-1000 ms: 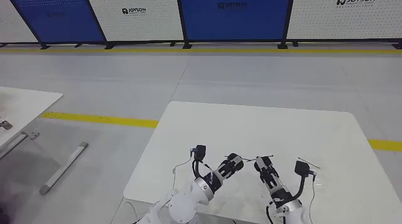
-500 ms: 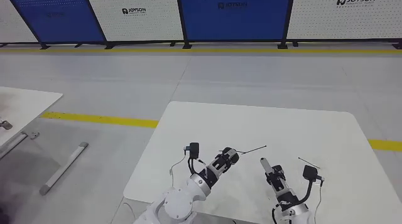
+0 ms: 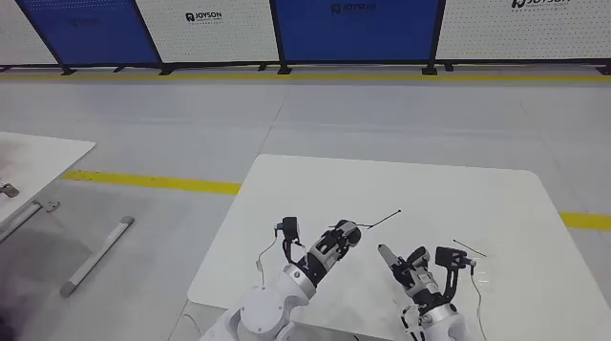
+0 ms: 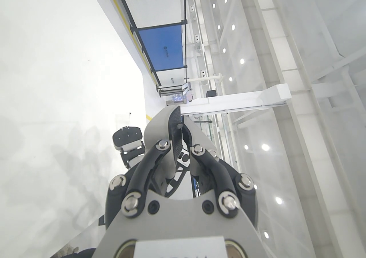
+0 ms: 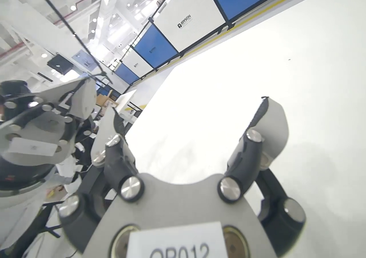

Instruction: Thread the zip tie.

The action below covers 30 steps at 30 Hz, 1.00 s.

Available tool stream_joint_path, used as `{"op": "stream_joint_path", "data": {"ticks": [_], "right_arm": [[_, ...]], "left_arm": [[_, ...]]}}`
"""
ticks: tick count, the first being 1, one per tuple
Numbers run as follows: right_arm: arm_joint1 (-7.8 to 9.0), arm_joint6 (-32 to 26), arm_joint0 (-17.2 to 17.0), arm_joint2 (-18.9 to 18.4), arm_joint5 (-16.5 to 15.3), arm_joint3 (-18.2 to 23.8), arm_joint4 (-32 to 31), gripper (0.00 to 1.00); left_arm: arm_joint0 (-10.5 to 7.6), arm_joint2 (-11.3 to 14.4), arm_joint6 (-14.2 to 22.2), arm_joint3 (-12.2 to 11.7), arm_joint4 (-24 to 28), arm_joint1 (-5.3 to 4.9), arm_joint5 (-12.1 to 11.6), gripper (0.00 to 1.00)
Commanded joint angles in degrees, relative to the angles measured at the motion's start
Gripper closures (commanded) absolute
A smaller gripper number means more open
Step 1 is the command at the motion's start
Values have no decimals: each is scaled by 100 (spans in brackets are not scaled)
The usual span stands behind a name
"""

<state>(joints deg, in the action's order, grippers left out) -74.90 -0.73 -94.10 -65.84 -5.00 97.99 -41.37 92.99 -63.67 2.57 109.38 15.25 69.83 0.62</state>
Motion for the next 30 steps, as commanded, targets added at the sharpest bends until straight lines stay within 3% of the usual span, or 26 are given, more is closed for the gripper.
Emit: {"op": "stream_joint_path", "data": {"ticks": [1, 7, 12, 14, 20, 26, 27, 28, 29, 30], "right_arm": [[-1, 3, -2, -1, -6, 1, 13, 0], [0, 7, 7, -3, 0, -6, -16, 0], [34, -225, 146, 103, -296, -85, -603, 0], [21, -64, 138, 66, -117, -97, -541, 0], [21, -78, 138, 69, -112, -105, -549, 0], [18, -141, 202, 114, -205, -92, -539, 0], [18, -158, 208, 117, -223, -84, -533, 9], [18, -169, 212, 117, -231, -77, -528, 45], [19, -216, 222, 130, -286, -71, -490, 50], [21, -276, 238, 134, -317, -79, -483, 42]], "left_arm": [[0, 3, 2, -1, -23, -1, 4, 100], [0, 3, 2, -1, -23, -1, 4, 100], [-81, 95, 145, -30, 98, 15, 86, 100], [-80, 84, 78, -10, 113, 19, 58, 100], [-82, 88, 76, -16, 114, 20, 58, 100], [-203, 304, 50, -119, 7, 54, 134, 100], [-220, 327, 41, -129, -13, 58, 145, 100], [-232, 346, 30, -137, -29, 62, 150, 100], [-245, 367, 13, -149, -68, 66, 142, 100], [-248, 382, 1, -160, -85, 68, 133, 100]]}}
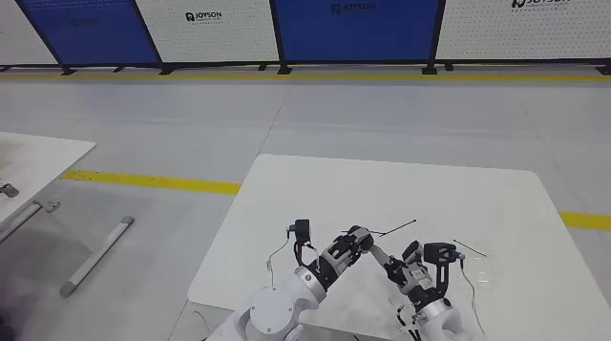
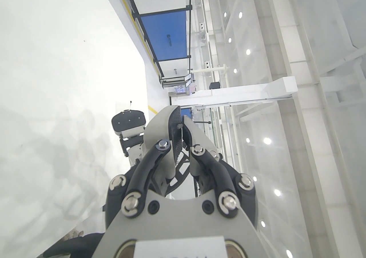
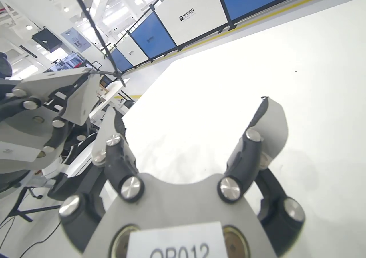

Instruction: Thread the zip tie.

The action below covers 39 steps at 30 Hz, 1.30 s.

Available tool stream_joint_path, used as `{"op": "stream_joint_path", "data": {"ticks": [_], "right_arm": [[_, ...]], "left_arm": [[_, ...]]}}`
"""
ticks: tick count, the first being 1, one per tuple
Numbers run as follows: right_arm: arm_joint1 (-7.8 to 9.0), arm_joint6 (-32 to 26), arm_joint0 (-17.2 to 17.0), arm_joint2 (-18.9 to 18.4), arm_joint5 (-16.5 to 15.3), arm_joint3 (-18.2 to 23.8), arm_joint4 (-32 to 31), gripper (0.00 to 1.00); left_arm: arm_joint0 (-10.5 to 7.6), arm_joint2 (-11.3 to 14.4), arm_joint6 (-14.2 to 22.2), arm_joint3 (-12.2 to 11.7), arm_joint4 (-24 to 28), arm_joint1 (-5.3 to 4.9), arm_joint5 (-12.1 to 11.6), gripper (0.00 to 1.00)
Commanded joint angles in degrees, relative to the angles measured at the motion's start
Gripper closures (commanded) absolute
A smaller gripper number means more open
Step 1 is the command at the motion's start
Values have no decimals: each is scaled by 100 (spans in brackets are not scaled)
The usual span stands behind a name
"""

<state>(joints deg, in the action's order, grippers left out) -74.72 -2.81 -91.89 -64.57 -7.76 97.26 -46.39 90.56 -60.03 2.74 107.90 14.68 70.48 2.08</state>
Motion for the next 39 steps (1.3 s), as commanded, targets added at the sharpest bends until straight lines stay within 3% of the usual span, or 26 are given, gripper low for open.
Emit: {"op": "stream_joint_path", "data": {"ticks": [1, 4, 9, 22, 39], "right_arm": [[4, -104, 31, 6, -38, -8, 6, 45], [5, -107, 46, 14, -184, 6, 91, 57], [22, -27, 11, -64, -408, 19, 212, 62], [26, -68, 42, 19, -471, 52, 159, 64], [11, 13, 70, 115, -143, 127, -41, 72]], "left_arm": [[-7, 28, -26, -19, -33, 5, -21, 100], [-8, 53, -3, -42, -18, 10, -43, 100], [0, 64, 29, -70, -39, 10, -72, 100], [15, 62, 55, -108, -101, 8, -76, 100], [23, 88, 60, -125, -282, 3, -85, 100]]}}
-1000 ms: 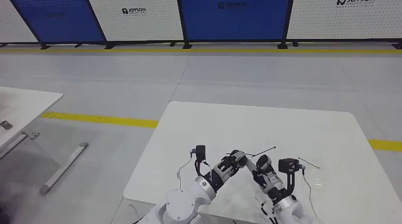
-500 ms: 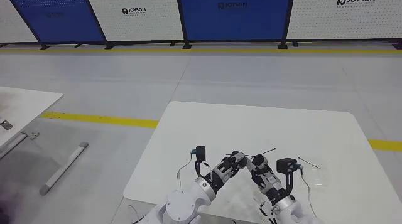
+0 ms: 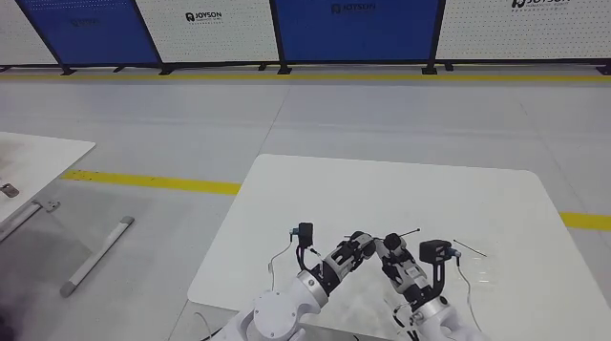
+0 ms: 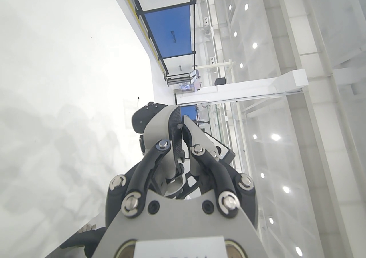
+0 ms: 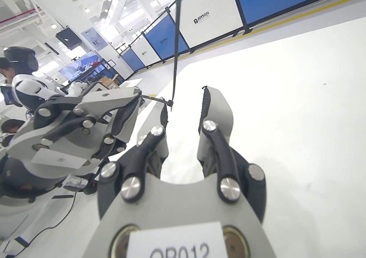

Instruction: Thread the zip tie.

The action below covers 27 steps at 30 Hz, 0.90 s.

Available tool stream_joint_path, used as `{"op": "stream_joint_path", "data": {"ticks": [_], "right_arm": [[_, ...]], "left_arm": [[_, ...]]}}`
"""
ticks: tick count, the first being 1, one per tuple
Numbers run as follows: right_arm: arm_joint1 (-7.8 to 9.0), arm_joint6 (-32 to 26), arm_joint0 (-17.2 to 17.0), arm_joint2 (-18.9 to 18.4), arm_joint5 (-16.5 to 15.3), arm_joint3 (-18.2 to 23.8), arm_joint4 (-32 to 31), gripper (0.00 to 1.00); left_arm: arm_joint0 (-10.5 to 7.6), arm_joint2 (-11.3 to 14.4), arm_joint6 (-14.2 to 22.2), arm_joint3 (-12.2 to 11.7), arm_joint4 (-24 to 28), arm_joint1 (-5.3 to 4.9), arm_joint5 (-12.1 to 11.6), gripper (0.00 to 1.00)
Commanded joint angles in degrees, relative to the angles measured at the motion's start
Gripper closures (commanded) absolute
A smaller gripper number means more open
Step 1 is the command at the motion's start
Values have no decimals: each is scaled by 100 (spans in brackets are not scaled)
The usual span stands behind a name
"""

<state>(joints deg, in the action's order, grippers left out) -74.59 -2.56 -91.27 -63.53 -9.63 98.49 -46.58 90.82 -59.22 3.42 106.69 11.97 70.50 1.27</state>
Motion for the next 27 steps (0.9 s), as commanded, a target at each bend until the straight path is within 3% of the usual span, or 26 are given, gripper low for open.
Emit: {"op": "stream_joint_path", "data": {"ticks": [1, 14, 16, 27], "right_arm": [[-5, -21, 18, 28, 61, 4, -29, 72], [-7, -21, 39, 49, 51, -7, -22, 88], [-7, -21, 38, 48, 41, -12, -5, 100], [-6, -69, 50, 60, 53, -23, 3, 100]], "left_arm": [[-10, 12, -13, -16, -16, 3, -4, 100], [-87, 48, -56, -66, -85, 16, 75, 100], [-101, 53, -62, -83, -77, 20, 90, 100], [-103, 64, -56, -78, -74, 26, 61, 100]]}}
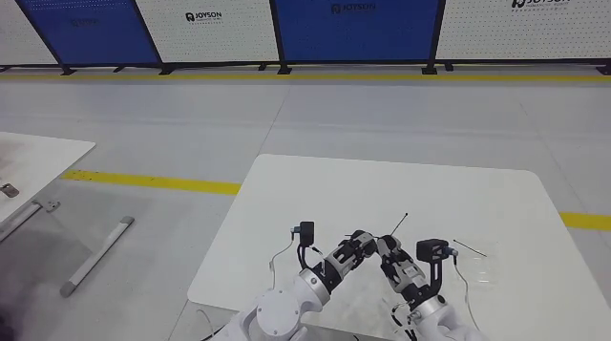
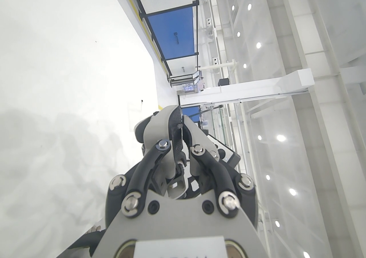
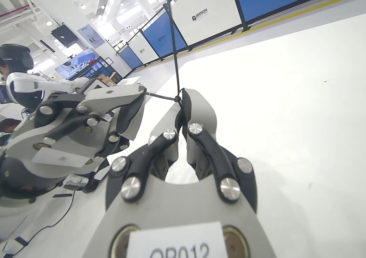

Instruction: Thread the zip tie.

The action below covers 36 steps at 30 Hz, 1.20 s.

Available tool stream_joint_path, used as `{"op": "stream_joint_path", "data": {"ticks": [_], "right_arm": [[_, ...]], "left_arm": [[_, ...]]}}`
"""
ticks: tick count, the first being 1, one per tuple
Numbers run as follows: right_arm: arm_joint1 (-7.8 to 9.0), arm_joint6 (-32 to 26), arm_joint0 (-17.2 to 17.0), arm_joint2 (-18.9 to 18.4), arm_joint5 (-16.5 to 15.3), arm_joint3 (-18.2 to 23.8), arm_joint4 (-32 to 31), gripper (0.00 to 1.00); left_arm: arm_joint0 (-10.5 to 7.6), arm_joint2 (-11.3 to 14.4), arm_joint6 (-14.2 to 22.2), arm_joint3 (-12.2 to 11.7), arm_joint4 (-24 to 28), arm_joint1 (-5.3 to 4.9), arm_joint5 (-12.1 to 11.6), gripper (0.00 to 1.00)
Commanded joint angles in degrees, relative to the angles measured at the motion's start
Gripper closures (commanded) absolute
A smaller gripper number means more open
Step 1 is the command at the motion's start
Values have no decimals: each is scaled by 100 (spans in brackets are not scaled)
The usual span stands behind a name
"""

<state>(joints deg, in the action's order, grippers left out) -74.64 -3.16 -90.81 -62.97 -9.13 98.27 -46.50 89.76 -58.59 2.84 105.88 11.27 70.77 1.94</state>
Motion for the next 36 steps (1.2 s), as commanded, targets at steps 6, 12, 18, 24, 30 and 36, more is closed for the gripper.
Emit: {"op": "stream_joint_path", "data": {"ticks": [6, 12, 18, 24, 30, 36], "right_arm": [[-3, -69, 36, 33, 28, -20, -23, 100], [-9, -128, 93, 67, 39, -92, -15, 100], [-11, -131, 119, 78, 25, -121, -8, 100], [1, -71, 76, 15, -61, -140, 58, 88], [17, 21, -14, -76, -67, -69, 82, 78], [26, 32, -67, -101, -24, 32, 40, 83]], "left_arm": [[20, 4, 29, 32, 6, 1, -101, 100], [56, -16, 60, 79, 37, -2, -183, 100], [71, -28, 79, 103, 41, -4, -220, 100], [44, -32, 46, 39, 57, 1, -183, 100], [17, 2, 61, 10, 34, 7, -133, 100], [37, 16, 71, 17, -8, 6, -143, 100]]}}
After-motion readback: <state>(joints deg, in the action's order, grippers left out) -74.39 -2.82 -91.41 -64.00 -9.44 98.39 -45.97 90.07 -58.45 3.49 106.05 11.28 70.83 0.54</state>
